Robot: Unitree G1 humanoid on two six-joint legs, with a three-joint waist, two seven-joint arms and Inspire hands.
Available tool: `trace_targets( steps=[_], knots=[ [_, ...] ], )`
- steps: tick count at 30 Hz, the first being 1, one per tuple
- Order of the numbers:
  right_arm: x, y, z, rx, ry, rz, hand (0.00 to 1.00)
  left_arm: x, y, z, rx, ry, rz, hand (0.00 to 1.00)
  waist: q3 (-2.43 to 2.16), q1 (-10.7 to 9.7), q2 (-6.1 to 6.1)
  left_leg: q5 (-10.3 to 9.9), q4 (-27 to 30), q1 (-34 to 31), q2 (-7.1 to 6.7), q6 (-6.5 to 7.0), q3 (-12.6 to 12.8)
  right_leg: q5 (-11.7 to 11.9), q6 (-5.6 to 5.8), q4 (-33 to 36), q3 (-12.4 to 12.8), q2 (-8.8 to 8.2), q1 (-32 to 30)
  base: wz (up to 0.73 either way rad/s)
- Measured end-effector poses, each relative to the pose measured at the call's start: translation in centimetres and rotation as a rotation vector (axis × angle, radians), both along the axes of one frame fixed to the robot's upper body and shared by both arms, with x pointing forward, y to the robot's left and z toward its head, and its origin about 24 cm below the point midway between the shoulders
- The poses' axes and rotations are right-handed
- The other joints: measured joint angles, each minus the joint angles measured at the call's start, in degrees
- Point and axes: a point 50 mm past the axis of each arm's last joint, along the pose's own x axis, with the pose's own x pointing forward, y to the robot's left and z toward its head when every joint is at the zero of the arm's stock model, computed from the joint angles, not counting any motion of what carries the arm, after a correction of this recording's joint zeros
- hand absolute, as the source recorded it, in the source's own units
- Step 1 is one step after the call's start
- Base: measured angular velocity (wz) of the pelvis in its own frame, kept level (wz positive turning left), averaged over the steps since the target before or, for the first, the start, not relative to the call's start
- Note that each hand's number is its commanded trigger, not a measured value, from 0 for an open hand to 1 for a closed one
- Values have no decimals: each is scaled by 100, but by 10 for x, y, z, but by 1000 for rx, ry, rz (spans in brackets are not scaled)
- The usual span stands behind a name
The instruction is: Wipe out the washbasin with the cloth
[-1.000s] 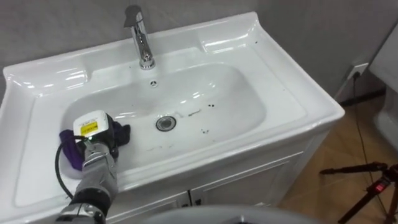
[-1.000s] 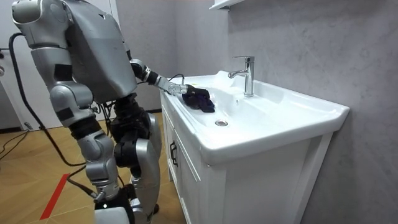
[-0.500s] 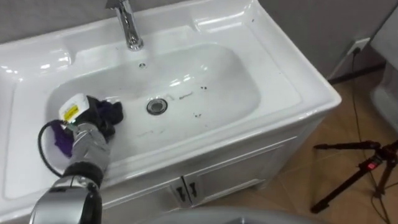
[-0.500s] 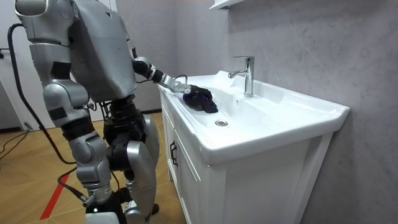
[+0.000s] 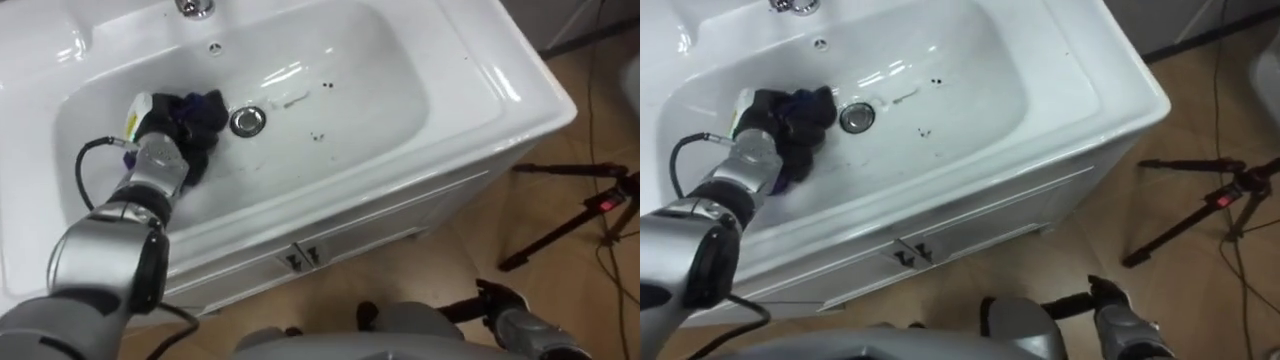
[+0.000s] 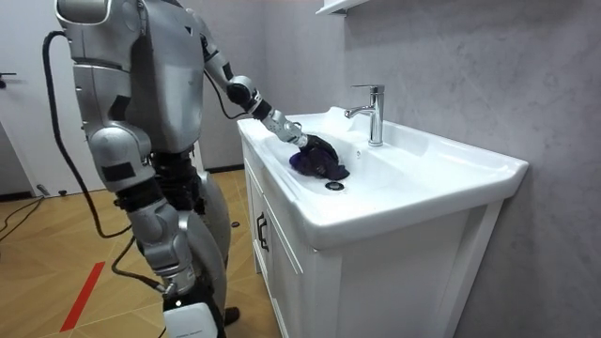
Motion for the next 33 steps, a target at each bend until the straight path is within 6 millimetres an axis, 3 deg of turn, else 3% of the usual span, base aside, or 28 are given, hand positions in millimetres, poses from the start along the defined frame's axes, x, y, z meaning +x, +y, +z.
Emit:
trace_targets(
  steps=[3, 8, 13, 23, 29, 33],
  knots=[
    [18, 13, 2, 24, -38, 17, 0, 11, -4, 11, -32, -26, -5, 100, 62, -176, -58, 40, 66, -147, -3, 29, 11, -2, 12, 33, -22, -16, -100, 15],
    [29, 19, 5, 42, -67, 21, 0, 26, -13, 27, -51, -66, -60, 100, 98, -381, -11, 54, 207, -417, 8, 52, 20, 43, 39, 39, -42, -31, -295, 3],
    [27, 20, 4, 64, -72, -42, 0, 33, -15, 36, -66, -98, -60, 100, 107, -459, -18, 62, 263, -555, 26, 66, 194, 55, 36, 160, -35, -71, -491, -6],
    [33, 22, 6, 75, -86, -11, 0, 37, -18, 42, -55, -110, -52, 100, 116, -590, -21, 81, 448, -823, 30, 101, 252, -16, 49, 461, -7, -98, -805, 1],
    [38, 19, 9, 81, -96, -20, 0, 42, -27, 47, -116, -120, -38, 100, 160, -656, 77, 87, 616, -1012, 29, 118, 258, 3, 75, 549, -36, -136, -961, 2],
    [39, 16, 9, 97, -104, -48, 0, 46, -39, 50, -113, -127, -75, 100, 207, -775, 163, 98, 606, -1033, 23, 202, 342, -4, 98, 588, -74, -175, -994, 5]
  ],
)
